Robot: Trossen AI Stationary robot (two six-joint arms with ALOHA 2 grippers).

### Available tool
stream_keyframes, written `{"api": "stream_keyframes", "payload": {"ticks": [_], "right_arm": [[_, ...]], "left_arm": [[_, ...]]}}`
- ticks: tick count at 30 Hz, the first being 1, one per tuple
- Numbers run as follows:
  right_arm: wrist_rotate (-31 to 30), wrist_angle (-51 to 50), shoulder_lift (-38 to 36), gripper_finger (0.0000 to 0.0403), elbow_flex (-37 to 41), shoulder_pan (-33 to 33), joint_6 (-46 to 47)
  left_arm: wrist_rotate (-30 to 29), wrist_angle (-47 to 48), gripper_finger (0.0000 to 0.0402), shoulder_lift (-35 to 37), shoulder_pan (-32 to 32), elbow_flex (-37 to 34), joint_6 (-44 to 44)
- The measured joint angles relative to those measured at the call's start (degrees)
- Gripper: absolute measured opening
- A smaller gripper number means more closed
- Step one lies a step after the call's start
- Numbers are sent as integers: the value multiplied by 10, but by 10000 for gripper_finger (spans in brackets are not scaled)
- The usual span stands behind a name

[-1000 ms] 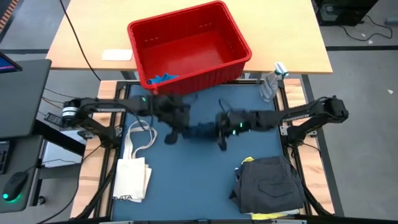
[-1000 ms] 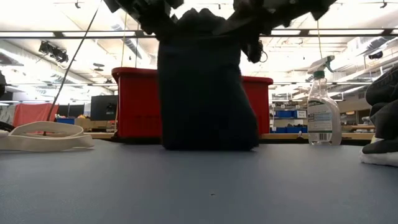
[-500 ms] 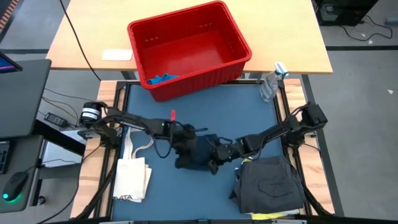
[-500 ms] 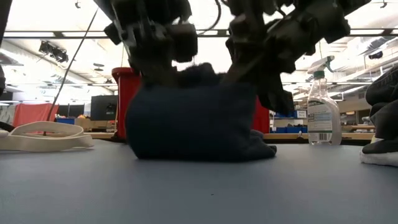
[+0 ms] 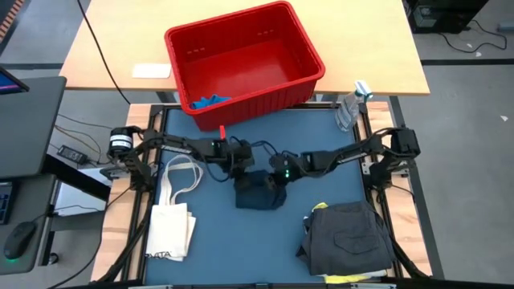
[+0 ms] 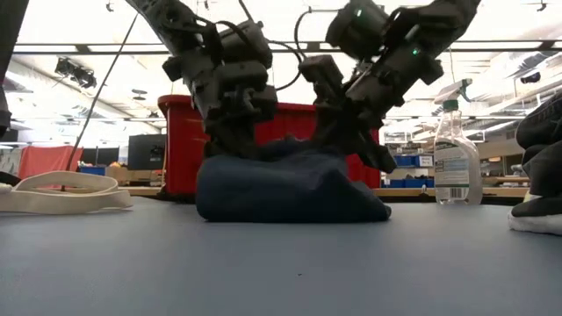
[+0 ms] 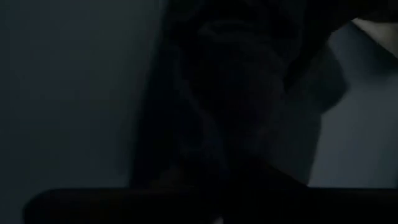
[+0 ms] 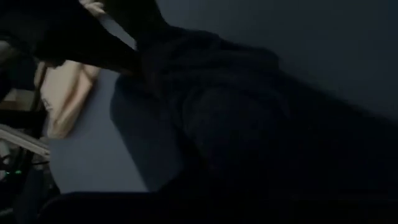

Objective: Fold laundry
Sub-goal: Fold the blue boxer

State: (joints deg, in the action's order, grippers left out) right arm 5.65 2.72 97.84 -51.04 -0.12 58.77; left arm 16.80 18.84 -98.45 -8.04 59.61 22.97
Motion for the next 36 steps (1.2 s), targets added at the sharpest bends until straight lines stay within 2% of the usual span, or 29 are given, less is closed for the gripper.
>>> {"api": "stream_keyframes", "payload": {"ticks": [4,12,15,19,26,28,30,36], "right_arm": [[29,-24,0,78,0,31,0],[104,-57,0,190,1,56,6],[102,-75,-10,227,1,56,24],[62,-113,-46,255,1,50,24],[38,-219,-100,281,1,41,-4],[32,-217,-99,292,7,35,-4],[36,-186,-99,308,29,32,9],[48,-1,-99,372,130,34,97]], "left_arm": [[-2,25,98,-1,-22,0,27],[49,62,225,-1,-36,0,50],[57,75,260,5,-34,0,61],[53,96,285,29,-32,0,73],[7,119,291,76,-28,-1,75],[-2,90,291,77,-22,-21,85],[8,18,291,76,-19,-65,124],[19,-201,291,76,-22,-178,244]]}}
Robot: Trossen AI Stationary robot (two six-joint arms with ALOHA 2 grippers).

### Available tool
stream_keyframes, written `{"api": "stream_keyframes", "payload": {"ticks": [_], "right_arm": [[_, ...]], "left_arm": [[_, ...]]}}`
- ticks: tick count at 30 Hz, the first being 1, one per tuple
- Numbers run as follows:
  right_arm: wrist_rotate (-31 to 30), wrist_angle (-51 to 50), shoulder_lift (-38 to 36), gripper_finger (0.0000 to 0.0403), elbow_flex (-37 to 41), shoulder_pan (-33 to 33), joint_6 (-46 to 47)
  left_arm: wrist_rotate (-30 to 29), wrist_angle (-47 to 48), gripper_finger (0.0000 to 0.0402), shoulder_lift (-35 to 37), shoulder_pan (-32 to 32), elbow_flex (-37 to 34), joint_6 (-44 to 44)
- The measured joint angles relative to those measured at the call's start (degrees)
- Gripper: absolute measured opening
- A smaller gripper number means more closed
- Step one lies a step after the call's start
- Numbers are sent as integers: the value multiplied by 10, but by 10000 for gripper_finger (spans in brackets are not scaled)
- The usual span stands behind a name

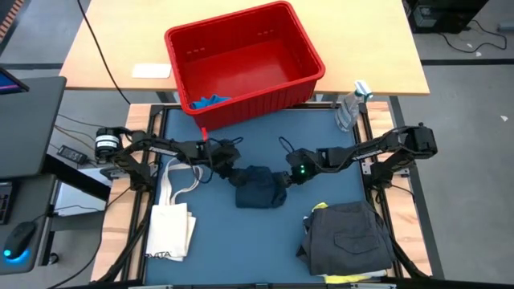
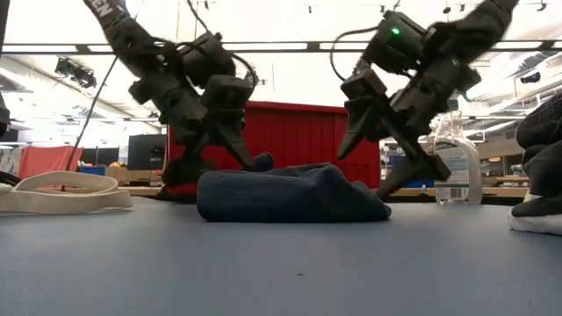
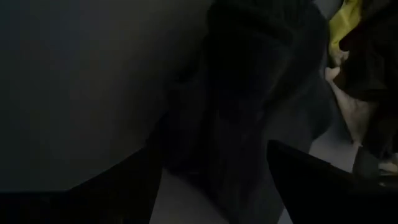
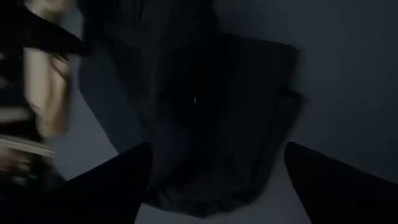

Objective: Fold laundry
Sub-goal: Fold the blue boxer, then stack the blue boxer on top of the gray boxer

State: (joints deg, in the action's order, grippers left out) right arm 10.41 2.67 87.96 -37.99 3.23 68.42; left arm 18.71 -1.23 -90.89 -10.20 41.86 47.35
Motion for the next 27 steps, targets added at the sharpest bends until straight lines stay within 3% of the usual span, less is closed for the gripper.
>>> {"api": "stream_keyframes", "payload": {"ticks": [4,8,19,23,27], "right_arm": [[0,100,0,396,57,8,51],[-7,105,9,389,67,18,51],[32,130,138,384,-44,14,40],[32,124,158,339,-71,13,39],[23,119,161,238,-79,8,9]], "left_arm": [[-13,-30,291,-9,3,-21,12],[-32,-43,291,-37,11,-21,16],[-57,-83,291,-65,19,-20,43],[-58,-82,291,-65,19,-20,46],[-60,-82,291,-66,19,-20,51]]}}
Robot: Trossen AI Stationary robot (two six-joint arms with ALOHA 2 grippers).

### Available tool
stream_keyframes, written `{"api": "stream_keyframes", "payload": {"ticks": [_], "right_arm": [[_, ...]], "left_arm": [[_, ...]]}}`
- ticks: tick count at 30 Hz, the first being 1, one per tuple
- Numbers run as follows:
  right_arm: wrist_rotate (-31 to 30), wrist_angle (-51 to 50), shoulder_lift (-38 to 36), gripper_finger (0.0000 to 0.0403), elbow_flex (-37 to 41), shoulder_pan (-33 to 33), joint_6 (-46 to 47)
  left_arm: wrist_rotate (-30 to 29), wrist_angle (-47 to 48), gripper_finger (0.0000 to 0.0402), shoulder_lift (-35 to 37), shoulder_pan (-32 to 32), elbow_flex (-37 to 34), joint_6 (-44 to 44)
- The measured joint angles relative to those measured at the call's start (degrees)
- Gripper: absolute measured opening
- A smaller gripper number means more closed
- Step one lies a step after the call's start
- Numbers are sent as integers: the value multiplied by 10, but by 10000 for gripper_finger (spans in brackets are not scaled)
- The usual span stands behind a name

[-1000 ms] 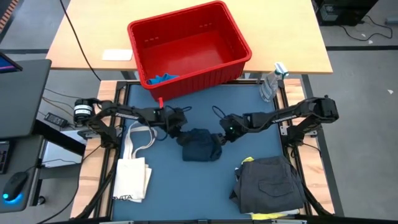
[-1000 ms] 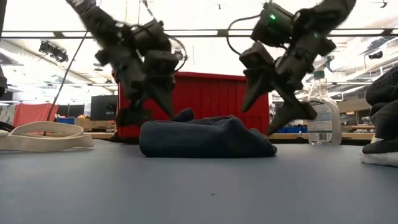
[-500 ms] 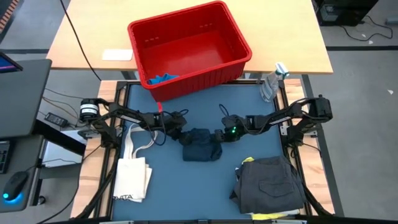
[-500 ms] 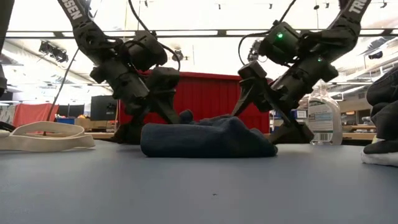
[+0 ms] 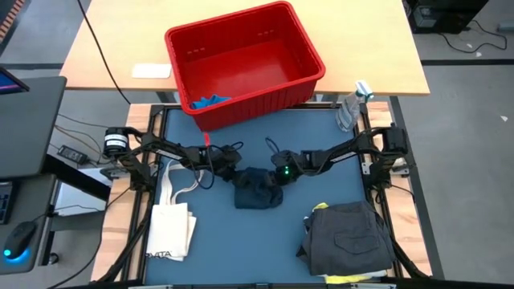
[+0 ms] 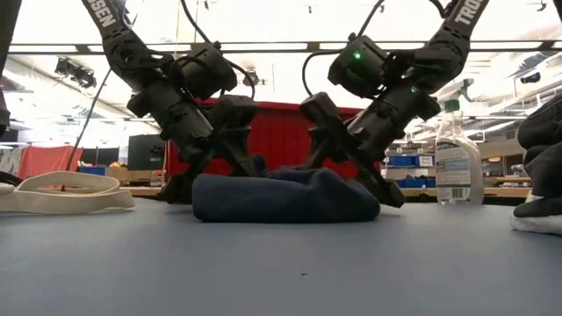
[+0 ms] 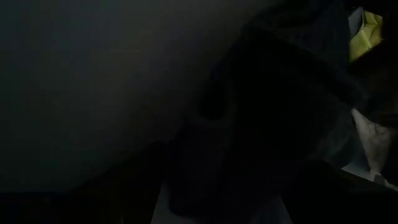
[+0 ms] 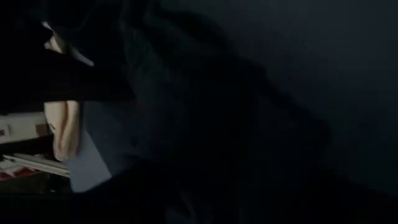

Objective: Fold laundry
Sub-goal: Stack the blue boxer on top of the gray boxer

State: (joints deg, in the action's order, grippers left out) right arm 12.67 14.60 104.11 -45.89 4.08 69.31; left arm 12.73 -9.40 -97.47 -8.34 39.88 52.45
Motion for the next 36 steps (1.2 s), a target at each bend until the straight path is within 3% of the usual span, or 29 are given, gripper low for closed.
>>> {"api": "stream_keyframes", "payload": {"ticks": [6,7,11,15,25,31,36], "right_arm": [[21,17,25,44,-2,5,-41],[32,22,25,27,-2,6,-55],[80,25,-1,22,0,14,-73],[148,9,-82,22,-1,22,-69],[264,-162,-351,22,-1,13,19],[291,-251,-498,22,-1,-65,125],[206,-369,-578,22,-1,-194,188]], "left_arm": [[-3,0,291,0,0,0,-6],[-2,-1,291,0,0,0,-6],[31,-2,291,13,-4,-1,-8],[74,-10,291,52,-3,-5,1],[74,-266,291,151,38,2,84],[53,-207,291,140,84,96,36],[2,-75,291,114,108,190,-47]]}}
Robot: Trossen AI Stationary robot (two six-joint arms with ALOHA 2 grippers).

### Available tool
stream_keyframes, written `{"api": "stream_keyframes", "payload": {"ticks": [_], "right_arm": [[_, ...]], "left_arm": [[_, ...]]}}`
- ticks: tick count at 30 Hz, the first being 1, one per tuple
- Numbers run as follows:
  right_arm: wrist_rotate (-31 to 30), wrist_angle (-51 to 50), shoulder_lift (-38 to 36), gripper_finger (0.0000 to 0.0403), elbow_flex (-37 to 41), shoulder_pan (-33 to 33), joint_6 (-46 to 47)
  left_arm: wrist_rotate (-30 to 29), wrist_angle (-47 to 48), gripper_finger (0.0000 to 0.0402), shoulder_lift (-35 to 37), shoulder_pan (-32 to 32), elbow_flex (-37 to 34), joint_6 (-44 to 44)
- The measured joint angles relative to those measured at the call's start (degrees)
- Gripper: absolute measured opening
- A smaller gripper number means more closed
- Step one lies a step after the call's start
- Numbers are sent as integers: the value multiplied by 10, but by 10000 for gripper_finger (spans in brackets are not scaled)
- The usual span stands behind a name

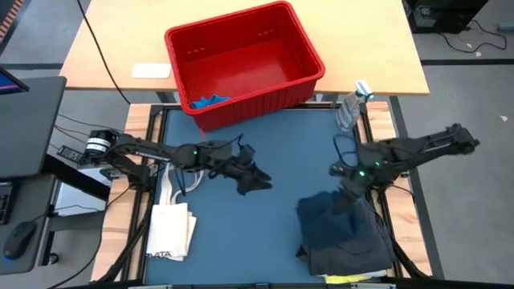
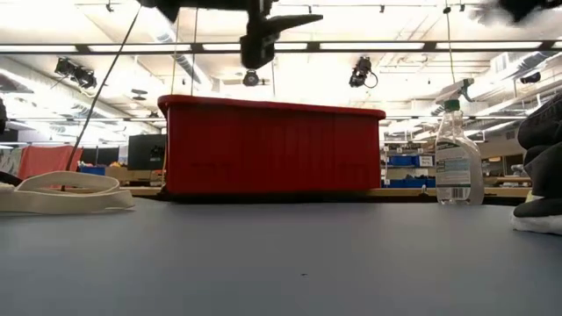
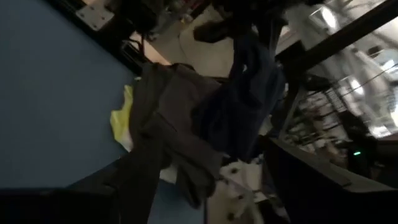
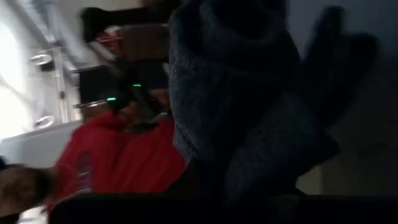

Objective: Fold laundry
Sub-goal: Stack the blue boxer on top of the gray boxer

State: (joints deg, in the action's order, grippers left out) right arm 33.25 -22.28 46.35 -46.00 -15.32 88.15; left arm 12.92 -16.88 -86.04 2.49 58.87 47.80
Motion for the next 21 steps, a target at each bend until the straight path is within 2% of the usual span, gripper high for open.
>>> {"api": "stream_keyframes", "payload": {"ticks": [2,4,8,11,14,17,21], "right_arm": [[-58,-37,-16,22,1,-64,22],[-111,-32,-24,22,9,-124,46],[-225,53,-28,22,50,-230,113],[-325,133,-27,22,65,-290,124],[-395,140,-22,22,70,-344,128],[-439,131,-12,22,78,-392,131],[-441,27,20,22,99,-448,166]], "left_arm": [[-16,17,291,-17,4,34,-17],[-18,30,291,-31,4,54,-21],[-17,38,291,-65,4,87,-20],[-16,29,291,-83,4,104,-10],[-14,28,291,-98,4,114,5],[-13,32,291,-105,4,120,9],[-13,31,291,-118,4,129,20]]}}
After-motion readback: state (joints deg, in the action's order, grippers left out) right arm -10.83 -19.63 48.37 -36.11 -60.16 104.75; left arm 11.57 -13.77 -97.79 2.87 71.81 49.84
